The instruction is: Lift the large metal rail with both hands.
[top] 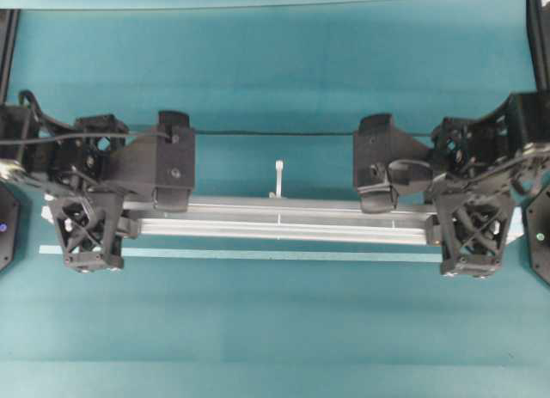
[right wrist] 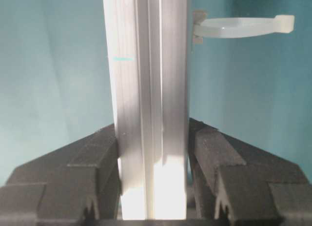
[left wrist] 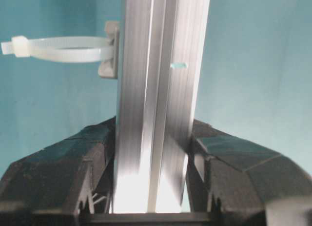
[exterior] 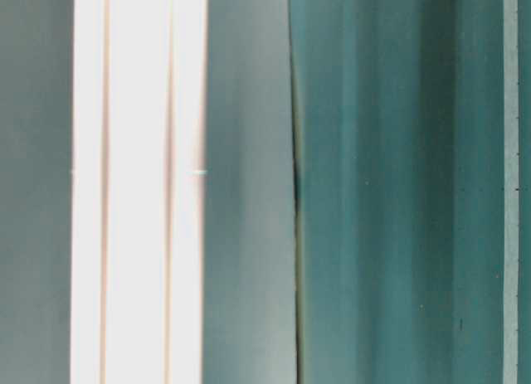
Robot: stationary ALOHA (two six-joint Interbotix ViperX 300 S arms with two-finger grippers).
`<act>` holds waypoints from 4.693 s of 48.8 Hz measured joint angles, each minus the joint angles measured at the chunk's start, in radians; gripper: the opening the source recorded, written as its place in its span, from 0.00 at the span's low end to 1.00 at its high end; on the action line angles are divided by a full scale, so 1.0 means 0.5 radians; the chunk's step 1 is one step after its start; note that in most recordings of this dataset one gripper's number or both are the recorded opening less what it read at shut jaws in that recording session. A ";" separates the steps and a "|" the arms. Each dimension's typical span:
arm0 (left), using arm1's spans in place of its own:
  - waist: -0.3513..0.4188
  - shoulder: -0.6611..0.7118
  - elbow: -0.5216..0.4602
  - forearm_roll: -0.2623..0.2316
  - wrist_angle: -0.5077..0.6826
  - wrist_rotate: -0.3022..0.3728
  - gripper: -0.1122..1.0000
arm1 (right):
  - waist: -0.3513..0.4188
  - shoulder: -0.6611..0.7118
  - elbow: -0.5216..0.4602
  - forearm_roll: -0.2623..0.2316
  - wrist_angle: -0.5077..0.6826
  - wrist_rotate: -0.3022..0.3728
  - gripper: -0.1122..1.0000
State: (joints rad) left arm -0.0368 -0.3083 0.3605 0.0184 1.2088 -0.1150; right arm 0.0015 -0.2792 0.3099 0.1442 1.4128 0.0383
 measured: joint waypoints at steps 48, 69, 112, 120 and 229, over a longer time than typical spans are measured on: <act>-0.058 0.037 -0.807 -0.003 0.687 -0.006 0.42 | 0.058 -0.037 -0.687 0.006 0.518 0.319 0.45; -0.055 0.037 -0.807 -0.003 0.690 -0.009 0.42 | 0.058 -0.037 -0.782 0.000 0.525 0.328 0.45; -0.015 -0.018 0.018 -0.003 0.083 -0.025 0.42 | 0.049 -0.101 0.089 -0.104 -0.135 0.172 0.45; 0.037 -0.021 0.261 0.003 -0.221 -0.012 0.42 | 0.018 -0.117 0.374 -0.252 -0.359 0.147 0.45; 0.028 0.393 0.979 0.009 -1.417 -0.037 0.42 | 0.037 0.423 0.966 -0.282 -1.568 0.144 0.45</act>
State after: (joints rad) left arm -0.0230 -0.1120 0.8498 0.0230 0.5001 -0.1335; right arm 0.0199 -0.0675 0.7931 0.0031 0.6289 0.1104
